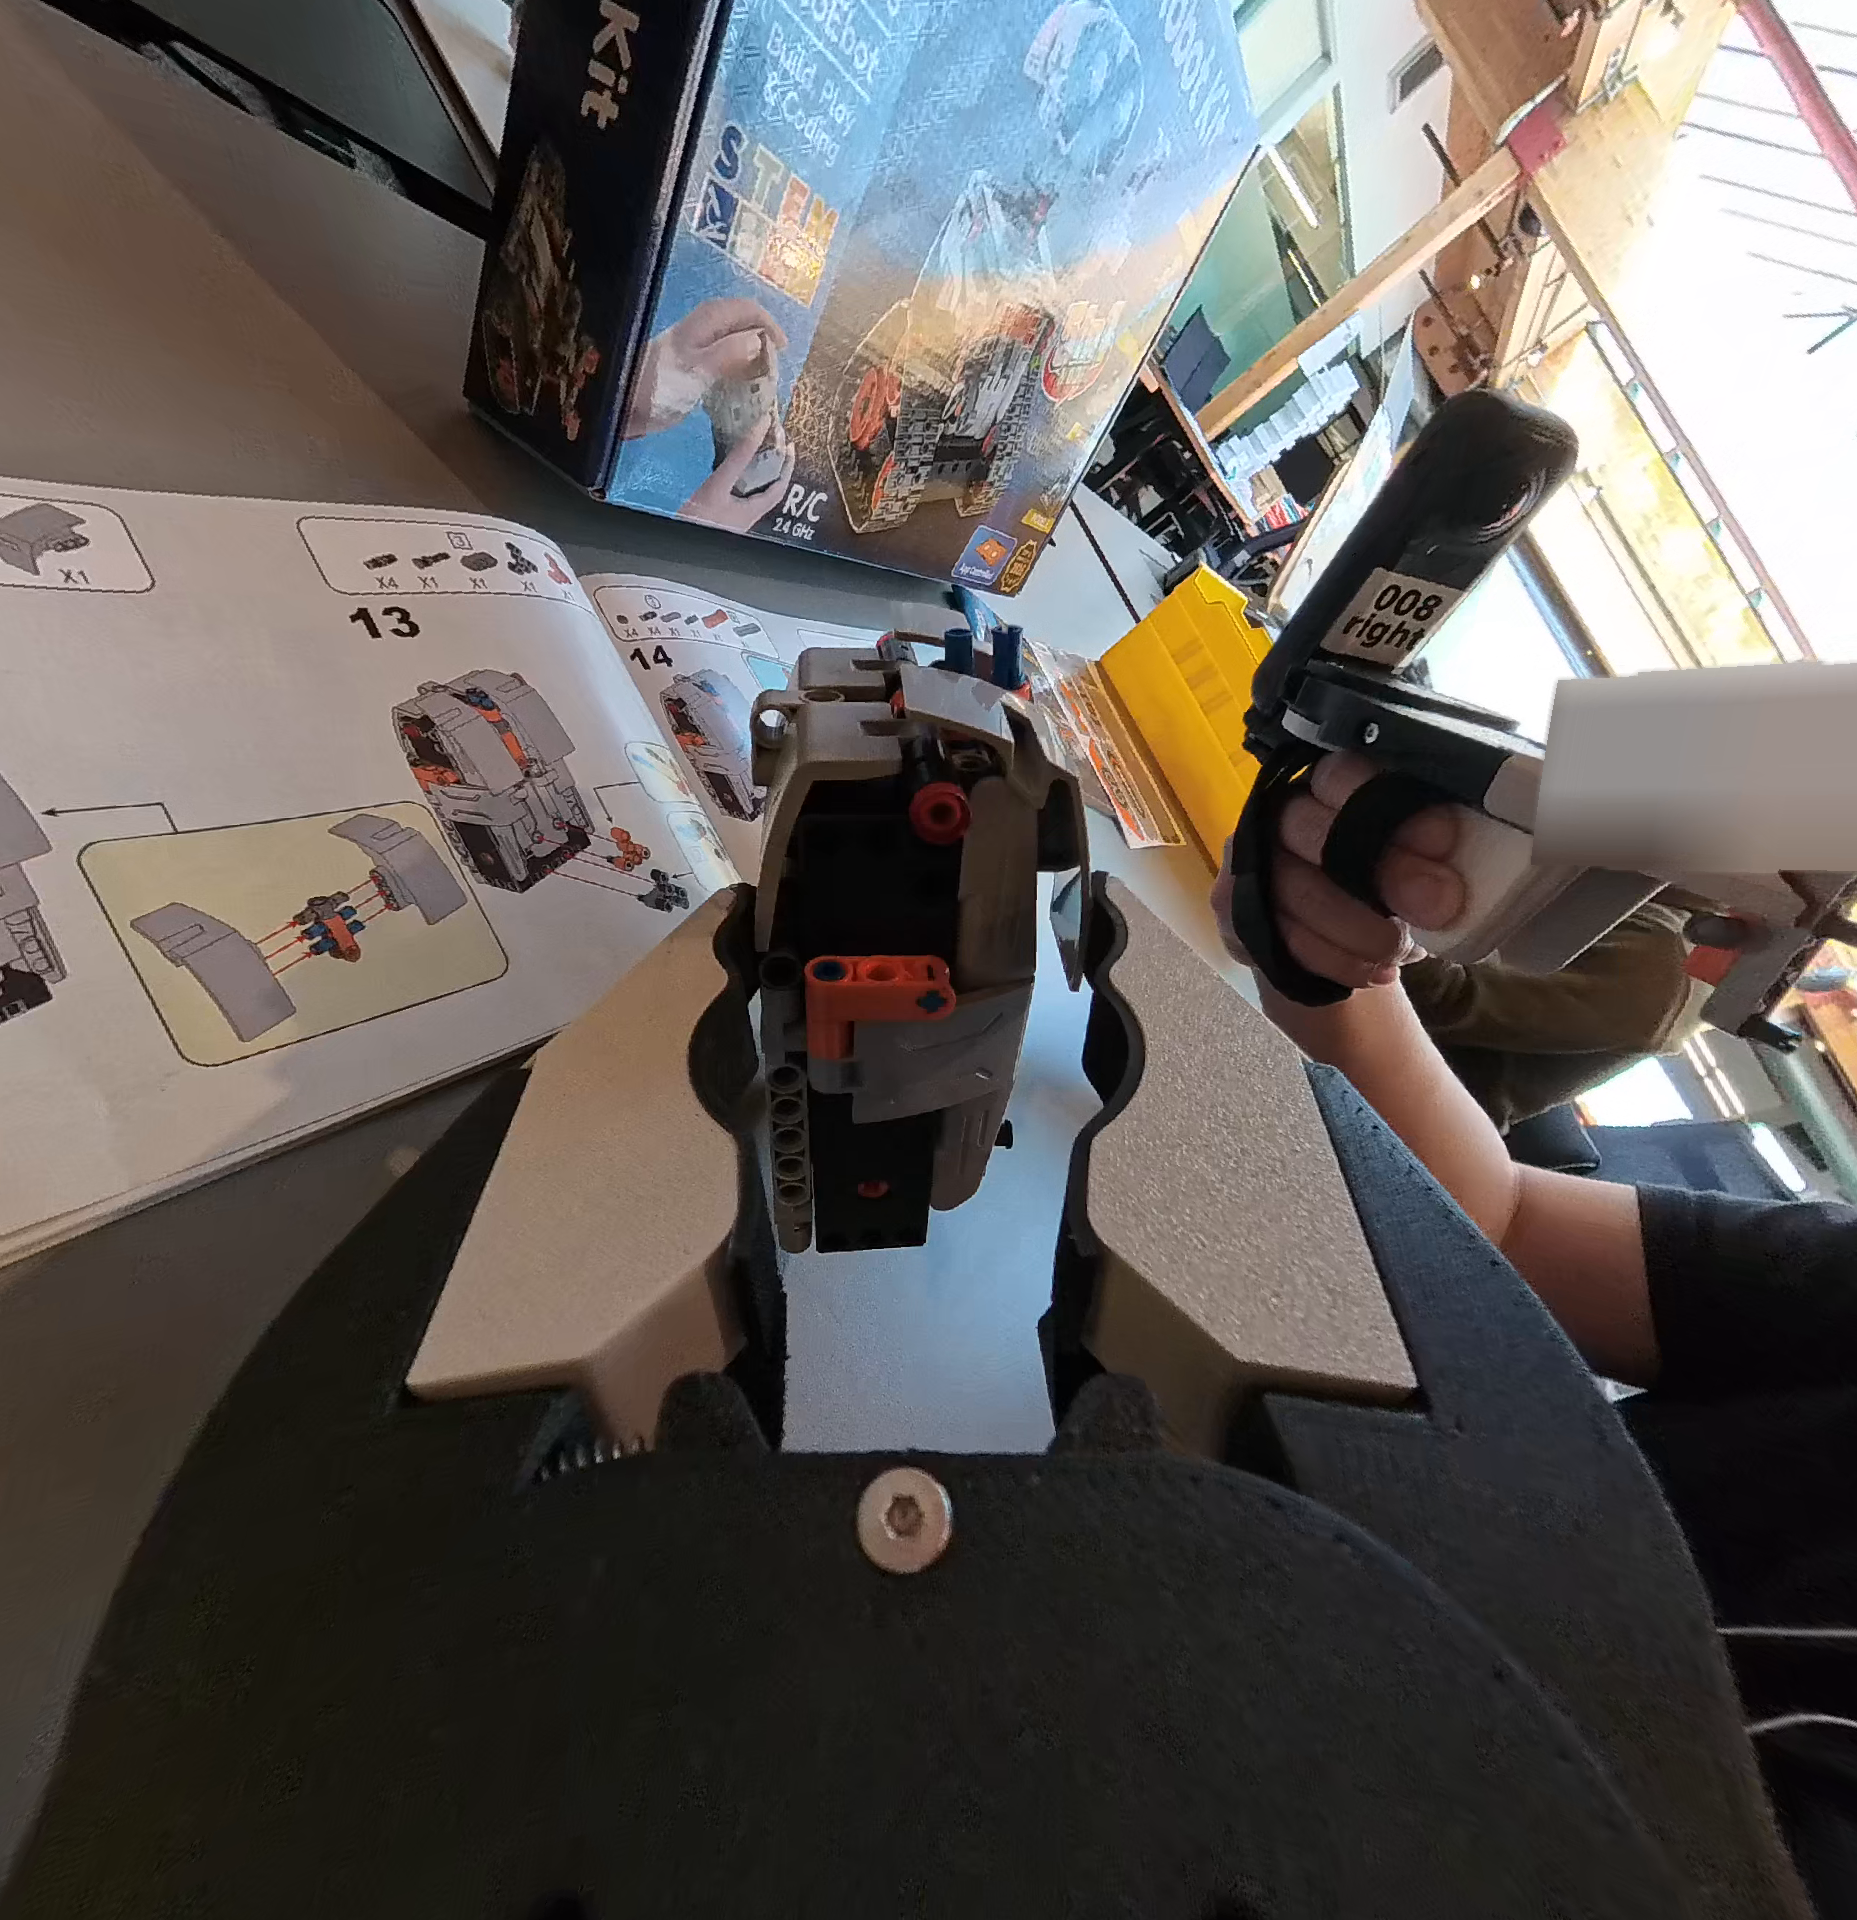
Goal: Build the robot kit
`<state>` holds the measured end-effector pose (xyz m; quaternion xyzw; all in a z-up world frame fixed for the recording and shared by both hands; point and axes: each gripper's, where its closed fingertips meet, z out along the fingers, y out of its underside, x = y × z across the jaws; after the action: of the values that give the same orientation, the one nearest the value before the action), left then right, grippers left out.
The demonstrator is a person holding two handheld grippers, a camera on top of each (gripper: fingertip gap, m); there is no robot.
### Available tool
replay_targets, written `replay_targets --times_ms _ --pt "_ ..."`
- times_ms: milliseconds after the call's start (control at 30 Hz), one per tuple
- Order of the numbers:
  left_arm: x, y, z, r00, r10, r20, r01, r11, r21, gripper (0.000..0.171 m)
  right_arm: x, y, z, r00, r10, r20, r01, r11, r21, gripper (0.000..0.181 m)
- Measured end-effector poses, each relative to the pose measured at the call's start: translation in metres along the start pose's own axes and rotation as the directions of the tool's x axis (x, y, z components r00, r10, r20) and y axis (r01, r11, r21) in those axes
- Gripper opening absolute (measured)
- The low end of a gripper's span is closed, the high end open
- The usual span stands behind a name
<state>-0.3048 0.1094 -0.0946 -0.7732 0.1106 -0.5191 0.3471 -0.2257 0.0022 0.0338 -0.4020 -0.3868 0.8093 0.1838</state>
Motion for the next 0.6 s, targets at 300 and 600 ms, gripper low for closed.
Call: replay_targets --times_ms 300,600 --pt "0.002 0.001 0.0 1.0 0.025 0.008 -0.025 1.0 0.002 0.061 -0.005 -0.006 -0.006 0.998 -0.045 -0.044 0.045 0.999 -0.005 0.006" --pt "0.0 0.001 -0.001 1.0 0.0 -0.007 0.0 1.0 0.004 0.061 0.024 -0.013 -0.034 0.968 -0.042 -0.248 0.044 0.999 0.005 0.007"
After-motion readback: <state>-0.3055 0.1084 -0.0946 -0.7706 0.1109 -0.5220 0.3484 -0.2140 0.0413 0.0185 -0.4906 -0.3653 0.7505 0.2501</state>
